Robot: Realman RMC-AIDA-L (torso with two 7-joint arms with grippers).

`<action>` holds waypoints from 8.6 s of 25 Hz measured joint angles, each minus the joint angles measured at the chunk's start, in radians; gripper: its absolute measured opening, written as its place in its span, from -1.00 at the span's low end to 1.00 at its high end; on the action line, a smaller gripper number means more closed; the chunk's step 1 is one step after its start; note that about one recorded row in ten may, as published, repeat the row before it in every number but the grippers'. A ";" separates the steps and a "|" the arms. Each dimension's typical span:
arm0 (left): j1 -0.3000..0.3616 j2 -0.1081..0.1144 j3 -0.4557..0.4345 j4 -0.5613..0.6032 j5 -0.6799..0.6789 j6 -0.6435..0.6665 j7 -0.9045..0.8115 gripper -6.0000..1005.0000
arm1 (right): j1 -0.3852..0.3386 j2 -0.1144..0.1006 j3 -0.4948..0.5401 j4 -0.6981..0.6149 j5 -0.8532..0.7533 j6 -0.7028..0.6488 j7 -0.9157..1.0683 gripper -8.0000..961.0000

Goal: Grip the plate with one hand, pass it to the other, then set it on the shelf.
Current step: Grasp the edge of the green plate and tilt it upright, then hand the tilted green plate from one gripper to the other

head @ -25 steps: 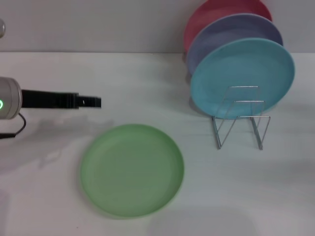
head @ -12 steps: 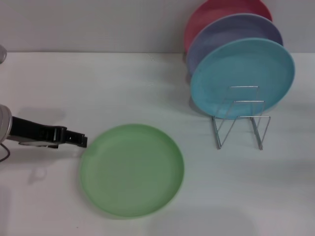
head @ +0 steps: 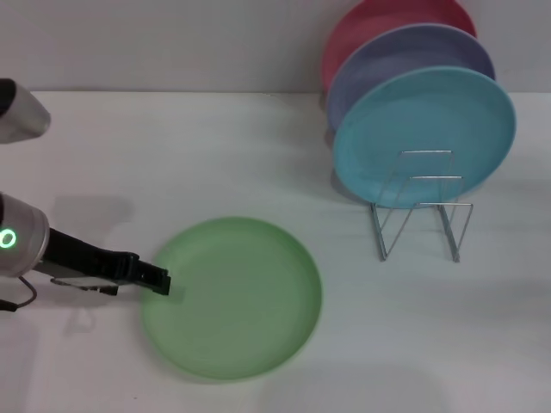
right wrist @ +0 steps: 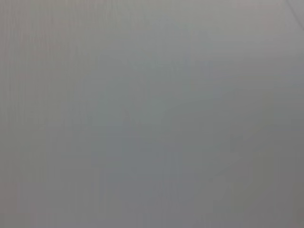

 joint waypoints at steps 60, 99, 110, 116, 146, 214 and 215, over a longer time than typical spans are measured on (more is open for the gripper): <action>-0.053 -0.002 0.142 -0.095 0.069 0.091 -0.087 -0.43 | 0.009 -0.010 0.002 -0.023 0.001 -0.010 0.002 0.45; -0.081 -0.004 0.195 -0.106 0.130 0.119 -0.050 -0.90 | 0.014 -0.008 0.002 -0.023 0.001 -0.011 0.011 0.45; -0.034 -0.002 0.161 -0.018 0.103 0.207 -0.024 -0.93 | 0.014 -0.006 0.002 -0.023 0.002 -0.021 0.011 0.44; -0.027 -0.004 0.161 -0.043 0.103 0.346 -0.023 -0.92 | 0.016 -0.005 0.002 -0.021 0.002 -0.024 0.012 0.45; 0.265 0.002 0.613 -0.292 -0.240 1.829 0.326 -0.91 | 0.005 0.005 -0.053 -0.015 -0.005 -0.002 0.002 0.45; 0.143 -0.017 0.945 -0.877 -0.046 2.653 -0.250 -0.88 | 0.091 0.024 -0.383 0.616 -0.350 -0.013 -0.578 0.44; 0.146 -0.017 0.946 -0.877 -0.046 2.653 -0.243 -0.88 | 0.091 0.024 -0.371 0.615 -0.364 -0.006 -0.579 0.44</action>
